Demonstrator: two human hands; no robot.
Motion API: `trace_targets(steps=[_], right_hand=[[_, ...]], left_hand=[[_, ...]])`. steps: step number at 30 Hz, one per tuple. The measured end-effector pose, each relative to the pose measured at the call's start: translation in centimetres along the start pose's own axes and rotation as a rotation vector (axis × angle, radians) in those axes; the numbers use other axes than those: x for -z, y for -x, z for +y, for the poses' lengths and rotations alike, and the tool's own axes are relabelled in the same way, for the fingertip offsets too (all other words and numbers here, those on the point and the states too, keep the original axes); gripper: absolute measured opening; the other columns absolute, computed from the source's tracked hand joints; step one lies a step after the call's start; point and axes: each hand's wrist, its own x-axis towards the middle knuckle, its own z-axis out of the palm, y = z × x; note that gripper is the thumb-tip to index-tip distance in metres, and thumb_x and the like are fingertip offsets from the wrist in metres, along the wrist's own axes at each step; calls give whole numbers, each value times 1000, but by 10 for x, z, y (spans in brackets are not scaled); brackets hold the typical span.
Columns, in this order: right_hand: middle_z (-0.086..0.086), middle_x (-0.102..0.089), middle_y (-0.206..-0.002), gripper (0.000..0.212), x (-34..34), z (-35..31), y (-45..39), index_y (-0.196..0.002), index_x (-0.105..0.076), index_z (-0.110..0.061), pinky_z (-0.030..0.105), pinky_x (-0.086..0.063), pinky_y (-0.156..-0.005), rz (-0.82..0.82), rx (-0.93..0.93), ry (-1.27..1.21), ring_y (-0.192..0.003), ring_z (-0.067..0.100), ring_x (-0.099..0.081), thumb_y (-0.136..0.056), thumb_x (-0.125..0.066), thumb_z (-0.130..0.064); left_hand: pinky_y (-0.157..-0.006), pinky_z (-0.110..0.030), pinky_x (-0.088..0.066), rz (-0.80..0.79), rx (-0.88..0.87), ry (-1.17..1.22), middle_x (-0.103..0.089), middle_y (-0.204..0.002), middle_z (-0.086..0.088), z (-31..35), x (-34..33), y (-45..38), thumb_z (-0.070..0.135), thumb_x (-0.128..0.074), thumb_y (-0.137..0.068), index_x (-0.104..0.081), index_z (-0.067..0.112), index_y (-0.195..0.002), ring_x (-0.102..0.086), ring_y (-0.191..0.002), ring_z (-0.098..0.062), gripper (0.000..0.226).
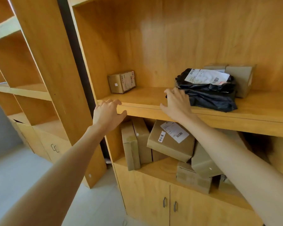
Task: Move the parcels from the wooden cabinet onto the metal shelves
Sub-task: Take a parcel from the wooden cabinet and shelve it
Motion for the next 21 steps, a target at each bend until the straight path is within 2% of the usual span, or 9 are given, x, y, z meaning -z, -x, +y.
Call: trace_targets(steps=[5,8,16,21], right_hand=[[12,-48,-133,53,-35,-30,14,-137,-42,-13,40,-37,-97,-16,-50,100,-120,31,-45,-93,-55,-38],[12,-46,-135,54,-50,-33,13,-139,-40,-13,40,-36,-99,-45,-105,116,-124,31,-42,-93,-55,-38],[10,-51,-131,49,-90,-19,7,-135,-44,-13,39,-37,-97,-55,-124,102,-120,30,-45,-93,-54,-36],[9,-51,-130,45,-117,-3,13,-133,-46,-14,38,-36,-97,-103,-166,87,-120,29,-44,-94,-55,-34]], left_hand=[[-101,-46,-40,-70,-64,49,-56,-133,-5,-37,-17,-8,47,-54,-91,-55,21,-128,-51,-122,-27,45],[-99,-45,-43,-114,-114,67,-57,-130,-6,-47,-35,-11,47,-53,-92,-54,21,-128,-52,-119,-27,46],[-100,-42,-41,-166,-129,108,-58,-129,-4,-59,-91,-20,47,-51,-92,-55,21,-128,-51,-120,-26,45],[-95,-39,-42,-180,-158,114,-60,-125,-4,-58,-127,-33,46,-51,-92,-56,20,-128,-53,-115,-25,45]])
